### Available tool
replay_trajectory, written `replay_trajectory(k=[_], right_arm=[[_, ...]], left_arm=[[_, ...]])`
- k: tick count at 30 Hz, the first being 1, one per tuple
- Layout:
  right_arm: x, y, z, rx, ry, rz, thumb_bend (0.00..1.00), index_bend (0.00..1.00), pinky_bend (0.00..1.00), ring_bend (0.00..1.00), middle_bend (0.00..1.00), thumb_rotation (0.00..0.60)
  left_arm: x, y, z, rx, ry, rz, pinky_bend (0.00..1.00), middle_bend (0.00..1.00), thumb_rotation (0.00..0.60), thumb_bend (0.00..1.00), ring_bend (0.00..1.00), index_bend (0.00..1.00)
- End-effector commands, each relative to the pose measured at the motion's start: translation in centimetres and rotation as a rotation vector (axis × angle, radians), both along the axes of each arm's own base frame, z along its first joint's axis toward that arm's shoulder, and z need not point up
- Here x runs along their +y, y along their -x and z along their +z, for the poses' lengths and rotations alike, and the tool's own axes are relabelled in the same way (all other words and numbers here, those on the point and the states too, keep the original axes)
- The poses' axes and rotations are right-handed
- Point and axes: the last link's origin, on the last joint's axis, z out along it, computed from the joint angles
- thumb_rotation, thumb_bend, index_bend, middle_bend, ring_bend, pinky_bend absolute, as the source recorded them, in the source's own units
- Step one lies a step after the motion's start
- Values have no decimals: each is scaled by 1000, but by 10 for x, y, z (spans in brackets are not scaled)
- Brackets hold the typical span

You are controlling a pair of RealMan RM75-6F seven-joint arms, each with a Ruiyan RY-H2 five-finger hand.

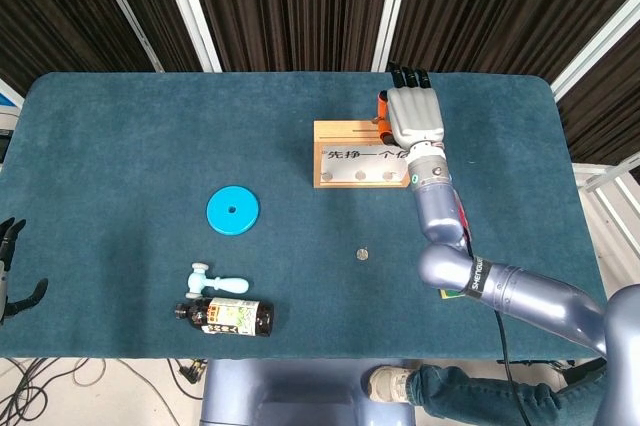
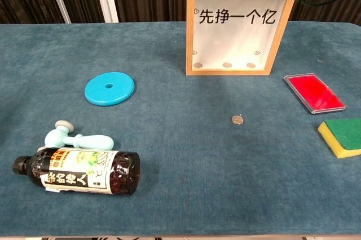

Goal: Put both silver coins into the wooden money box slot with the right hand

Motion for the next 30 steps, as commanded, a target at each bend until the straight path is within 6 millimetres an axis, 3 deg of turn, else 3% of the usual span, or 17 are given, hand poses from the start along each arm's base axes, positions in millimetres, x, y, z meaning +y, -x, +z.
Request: replay_trajectory(k=[1, 30], right_arm=[[1, 2, 0, 6, 1, -4, 525, 833, 0, 0, 27, 600], [5, 1, -4, 13, -10, -9, 524, 806, 0, 0, 27, 600]], left_arm=[[0, 0, 0, 0, 0, 0, 0, 0, 600, 297, 0, 51], [1, 0, 0, 5, 2, 6, 0, 0, 600, 297, 0, 53]])
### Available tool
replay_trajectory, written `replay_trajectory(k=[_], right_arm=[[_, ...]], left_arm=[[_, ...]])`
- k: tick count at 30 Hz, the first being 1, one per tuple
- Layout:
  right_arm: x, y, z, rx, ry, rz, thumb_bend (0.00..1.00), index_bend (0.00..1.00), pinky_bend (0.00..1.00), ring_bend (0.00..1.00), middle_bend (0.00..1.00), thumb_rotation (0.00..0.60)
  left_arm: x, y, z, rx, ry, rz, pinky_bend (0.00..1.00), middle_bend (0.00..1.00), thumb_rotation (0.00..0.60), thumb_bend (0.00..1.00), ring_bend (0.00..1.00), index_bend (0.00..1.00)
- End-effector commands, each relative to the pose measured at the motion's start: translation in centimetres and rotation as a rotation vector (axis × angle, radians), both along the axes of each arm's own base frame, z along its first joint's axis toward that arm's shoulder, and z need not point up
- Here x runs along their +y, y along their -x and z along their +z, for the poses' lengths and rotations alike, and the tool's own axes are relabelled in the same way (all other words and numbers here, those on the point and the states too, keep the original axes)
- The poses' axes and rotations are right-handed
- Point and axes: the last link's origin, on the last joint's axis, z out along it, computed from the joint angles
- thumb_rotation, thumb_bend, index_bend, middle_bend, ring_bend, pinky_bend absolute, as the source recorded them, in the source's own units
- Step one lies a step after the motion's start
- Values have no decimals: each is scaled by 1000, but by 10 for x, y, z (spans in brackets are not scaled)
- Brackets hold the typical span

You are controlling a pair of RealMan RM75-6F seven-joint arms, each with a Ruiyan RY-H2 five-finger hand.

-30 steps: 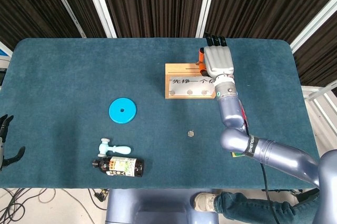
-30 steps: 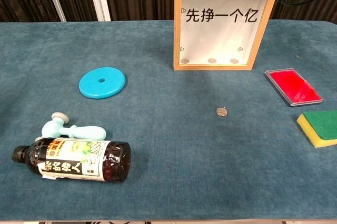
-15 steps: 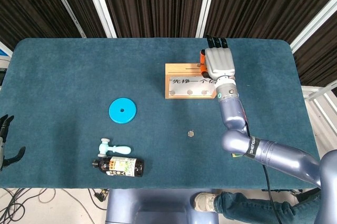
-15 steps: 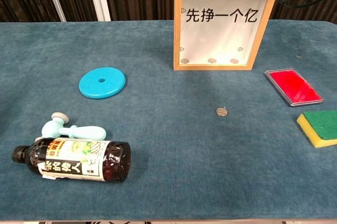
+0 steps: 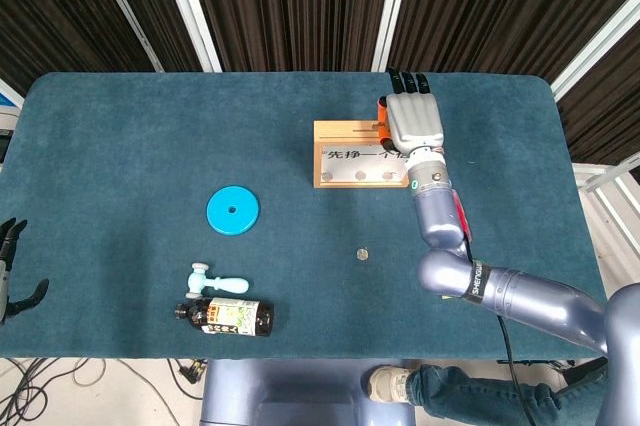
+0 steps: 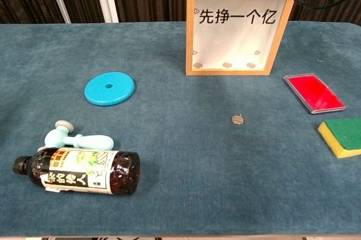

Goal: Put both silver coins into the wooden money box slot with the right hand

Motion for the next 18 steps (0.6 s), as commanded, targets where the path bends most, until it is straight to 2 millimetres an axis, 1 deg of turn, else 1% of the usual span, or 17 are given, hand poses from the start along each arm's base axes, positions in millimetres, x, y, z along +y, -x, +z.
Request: replay_trajectory(k=[1, 18], right_arm=[[-1, 0, 0, -2, 1, -2, 524, 802, 0, 0, 27, 600], [0, 1, -2, 6, -3, -7, 524, 777, 0, 0, 27, 600]], left_arm=[[0, 0, 0, 1, 0, 1, 0, 0, 600, 297, 0, 53], [0, 0, 0, 8, 6, 8, 0, 0, 600, 297, 0, 53]])
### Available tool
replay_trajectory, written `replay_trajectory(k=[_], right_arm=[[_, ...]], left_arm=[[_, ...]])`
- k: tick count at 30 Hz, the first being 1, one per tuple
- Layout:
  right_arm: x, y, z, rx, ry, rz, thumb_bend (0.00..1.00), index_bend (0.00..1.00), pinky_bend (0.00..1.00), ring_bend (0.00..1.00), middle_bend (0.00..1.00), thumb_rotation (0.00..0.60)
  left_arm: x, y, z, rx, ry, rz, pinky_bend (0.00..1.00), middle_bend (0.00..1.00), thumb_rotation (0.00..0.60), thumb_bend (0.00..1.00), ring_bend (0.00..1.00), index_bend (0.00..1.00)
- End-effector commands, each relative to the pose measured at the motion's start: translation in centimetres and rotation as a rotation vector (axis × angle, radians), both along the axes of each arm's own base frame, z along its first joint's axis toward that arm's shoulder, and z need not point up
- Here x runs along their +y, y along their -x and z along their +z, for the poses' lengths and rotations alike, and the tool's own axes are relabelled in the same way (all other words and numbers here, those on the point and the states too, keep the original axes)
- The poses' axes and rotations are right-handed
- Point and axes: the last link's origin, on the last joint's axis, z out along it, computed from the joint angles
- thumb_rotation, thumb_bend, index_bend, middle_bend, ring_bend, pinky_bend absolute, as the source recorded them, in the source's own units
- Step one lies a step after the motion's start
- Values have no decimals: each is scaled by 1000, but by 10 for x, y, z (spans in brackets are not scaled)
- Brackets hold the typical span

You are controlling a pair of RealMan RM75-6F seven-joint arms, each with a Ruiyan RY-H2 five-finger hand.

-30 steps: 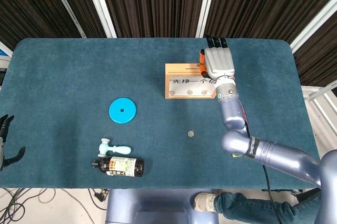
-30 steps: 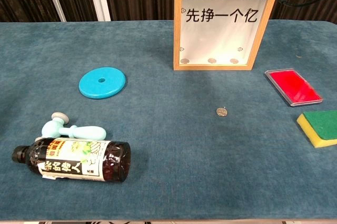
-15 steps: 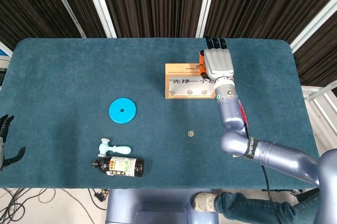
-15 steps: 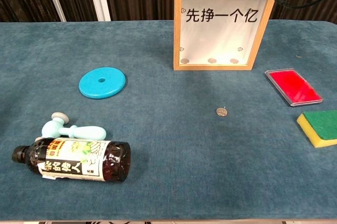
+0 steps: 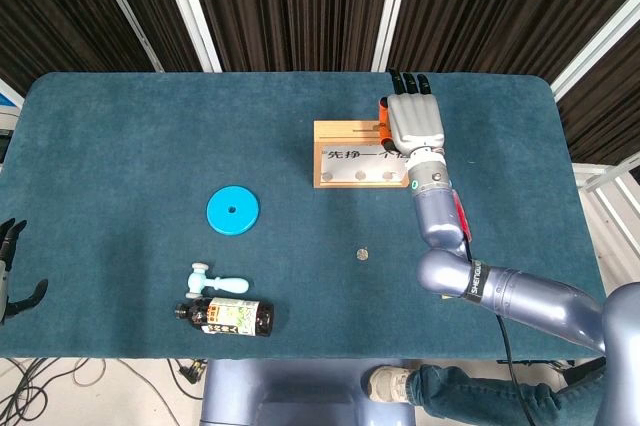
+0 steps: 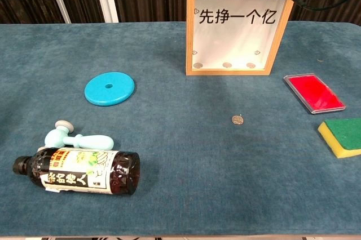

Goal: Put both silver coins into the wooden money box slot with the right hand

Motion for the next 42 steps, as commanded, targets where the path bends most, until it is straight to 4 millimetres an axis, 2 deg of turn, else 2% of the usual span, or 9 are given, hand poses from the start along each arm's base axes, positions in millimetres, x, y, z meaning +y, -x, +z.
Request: replay_trajectory(k=[1, 22, 36, 42], right_arm=[[-1, 0, 0, 1, 1, -2, 524, 775, 0, 0, 27, 600], [1, 1, -1, 16, -15, -9, 524, 666, 0, 0, 26, 600], [3, 0, 0, 17, -27, -2, 524, 456, 0, 0, 25, 600], [3, -1, 0, 14, -28, -2, 524, 413, 0, 0, 24, 600]], left_arm=[[0, 0, 0, 0, 0, 0, 0, 0, 600, 297, 0, 53], [0, 0, 0, 0, 3, 4, 0, 0, 600, 296, 0, 50], [0, 0, 0, 4, 6, 8, 0, 0, 600, 297, 0, 49], [0, 0, 0, 4, 4, 11, 0, 0, 600, 296, 0, 49]])
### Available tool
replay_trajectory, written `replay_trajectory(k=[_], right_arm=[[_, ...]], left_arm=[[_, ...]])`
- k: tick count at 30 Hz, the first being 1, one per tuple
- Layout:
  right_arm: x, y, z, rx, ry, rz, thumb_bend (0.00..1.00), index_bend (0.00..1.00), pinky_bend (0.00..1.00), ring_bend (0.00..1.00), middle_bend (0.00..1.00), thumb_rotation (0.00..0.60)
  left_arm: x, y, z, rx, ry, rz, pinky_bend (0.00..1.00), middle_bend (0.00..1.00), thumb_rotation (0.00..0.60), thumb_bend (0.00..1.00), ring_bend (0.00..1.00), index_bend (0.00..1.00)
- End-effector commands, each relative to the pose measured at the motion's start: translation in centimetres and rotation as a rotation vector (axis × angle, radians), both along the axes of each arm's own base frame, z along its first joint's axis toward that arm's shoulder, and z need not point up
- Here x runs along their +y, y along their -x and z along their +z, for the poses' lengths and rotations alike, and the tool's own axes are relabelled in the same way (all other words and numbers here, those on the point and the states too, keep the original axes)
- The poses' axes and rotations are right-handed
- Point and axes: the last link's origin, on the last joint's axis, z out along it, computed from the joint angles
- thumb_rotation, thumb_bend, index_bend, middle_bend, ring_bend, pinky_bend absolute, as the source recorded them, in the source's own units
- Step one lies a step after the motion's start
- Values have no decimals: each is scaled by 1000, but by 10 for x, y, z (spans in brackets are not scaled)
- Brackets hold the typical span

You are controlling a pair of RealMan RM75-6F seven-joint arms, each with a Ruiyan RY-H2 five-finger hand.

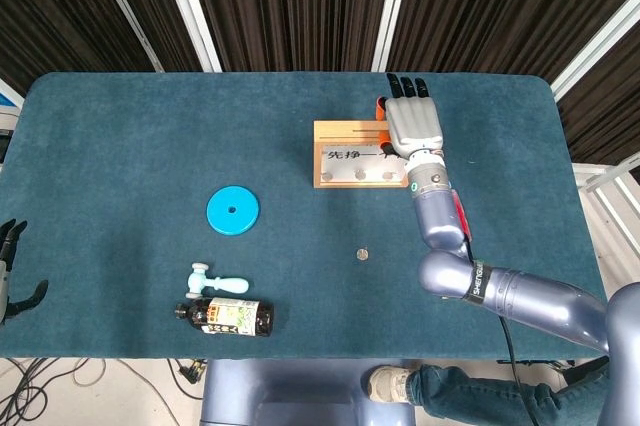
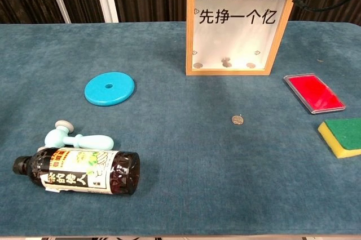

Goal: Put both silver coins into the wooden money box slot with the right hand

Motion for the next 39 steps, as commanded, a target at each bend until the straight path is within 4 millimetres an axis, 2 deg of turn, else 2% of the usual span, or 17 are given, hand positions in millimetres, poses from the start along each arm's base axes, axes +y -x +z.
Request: replay_trajectory(k=[1, 9, 13, 16, 22, 28, 32, 39], right_arm=[[0, 0, 0, 1, 0, 1, 524, 411, 0, 0, 24, 600], [3, -3, 9, -34, 17, 10, 524, 408, 0, 0, 23, 600], [18, 2, 22, -16, 71, 69, 472, 384, 0, 0, 23, 600], [37, 14, 30, -4, 112, 117, 461, 376, 0, 0, 24, 600], [90, 46, 36, -93, 104, 182, 461, 374, 0, 0, 24, 600], [133, 78, 25, -208, -14, 205, 427, 335, 0, 0, 24, 600], [169, 104, 16, -282, -74, 239, 421, 325, 0, 0, 24, 600], [210, 144, -9, -250, -163, 263, 375, 310, 0, 0, 24, 600]], left_arm=[[0, 0, 0, 0, 0, 1, 0, 0, 600, 297, 0, 49], [0, 0, 0, 1, 0, 3, 0, 0, 600, 297, 0, 49], [0, 0, 0, 1, 0, 3, 0, 0, 600, 297, 0, 49], [0, -1, -1, -1, 1, 2, 0, 0, 600, 297, 0, 49], [-1, -2, -1, -5, -2, 1, 0, 0, 600, 296, 0, 49], [-1, -3, -2, -8, 1, -2, 0, 0, 600, 297, 0, 49], [-1, -3, -3, -6, 4, -3, 0, 0, 600, 297, 0, 49], [-2, -4, -3, -2, 3, -5, 0, 0, 600, 296, 0, 49]])
